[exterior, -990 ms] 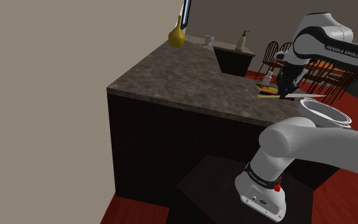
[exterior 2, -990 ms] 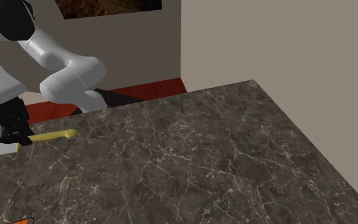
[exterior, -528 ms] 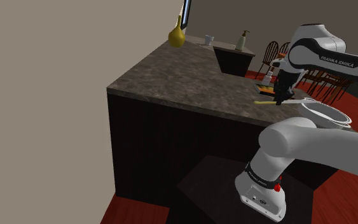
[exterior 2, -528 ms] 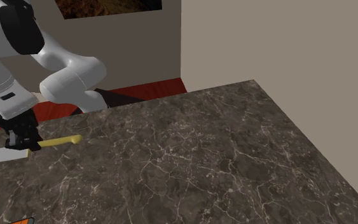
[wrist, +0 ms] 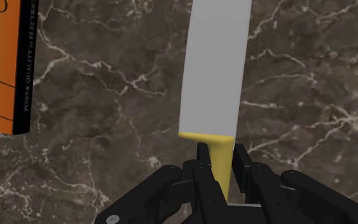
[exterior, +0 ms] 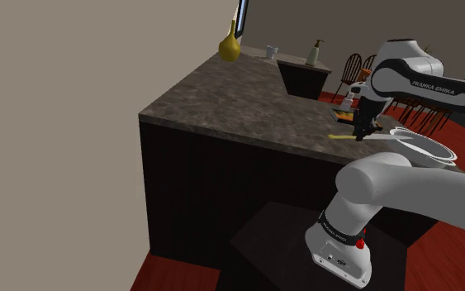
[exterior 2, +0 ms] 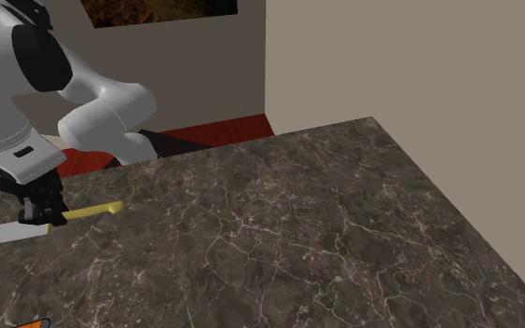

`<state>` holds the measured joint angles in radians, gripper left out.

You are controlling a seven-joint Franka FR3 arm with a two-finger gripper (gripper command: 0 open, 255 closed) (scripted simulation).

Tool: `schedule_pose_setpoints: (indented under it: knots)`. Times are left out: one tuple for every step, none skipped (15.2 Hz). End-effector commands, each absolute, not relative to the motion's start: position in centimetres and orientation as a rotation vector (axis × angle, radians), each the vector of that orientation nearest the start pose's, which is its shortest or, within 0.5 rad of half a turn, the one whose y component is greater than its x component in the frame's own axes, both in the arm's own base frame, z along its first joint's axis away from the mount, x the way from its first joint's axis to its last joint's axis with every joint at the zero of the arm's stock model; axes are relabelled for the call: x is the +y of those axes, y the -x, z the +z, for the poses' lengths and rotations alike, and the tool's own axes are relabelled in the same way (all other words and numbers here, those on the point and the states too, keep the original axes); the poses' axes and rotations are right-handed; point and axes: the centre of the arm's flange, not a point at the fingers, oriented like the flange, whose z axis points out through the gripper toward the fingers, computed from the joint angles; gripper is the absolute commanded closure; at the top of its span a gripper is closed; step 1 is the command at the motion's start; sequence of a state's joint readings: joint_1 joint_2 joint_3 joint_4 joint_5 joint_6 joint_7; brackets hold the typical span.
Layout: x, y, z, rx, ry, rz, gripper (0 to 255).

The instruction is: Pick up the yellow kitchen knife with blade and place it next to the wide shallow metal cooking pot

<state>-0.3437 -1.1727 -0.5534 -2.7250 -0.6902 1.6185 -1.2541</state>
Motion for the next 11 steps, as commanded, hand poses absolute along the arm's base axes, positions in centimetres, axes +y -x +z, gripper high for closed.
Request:
schedule_pose_setpoints:
  knots:
    - [-25.3,-10.9,47.2,-1.123,3.052,0.227,255]
    - [-25.3,-10.9,47.2,-1.123,3.052,0.227,255]
    - [-25.3,-10.9,47.2,-1.123,3.052,0.227,0]
    - [-25.3,-11.0,47.2,-1.123,3.052,0.227,0]
    - [-25.3,-11.0,47.2,-1.123,3.052,0.227,0]
    - [-25.3,-11.0,47.2,-1.123,3.052,0.227,0]
    - [-25.3,-11.0,47.2,-1.123,3.052,0.227,0]
    - [-25.4,-10.9,47.2,-1.123,3.052,0.227,0]
    - [-25.1,-11.0,48.5,-1.123,3.052,0.227,0]
    - [-24.9,-11.2,49.8,-1.123,3.052,0.227,0]
    - [-24.7,-11.3,51.1,-1.123,3.052,0.227,0]
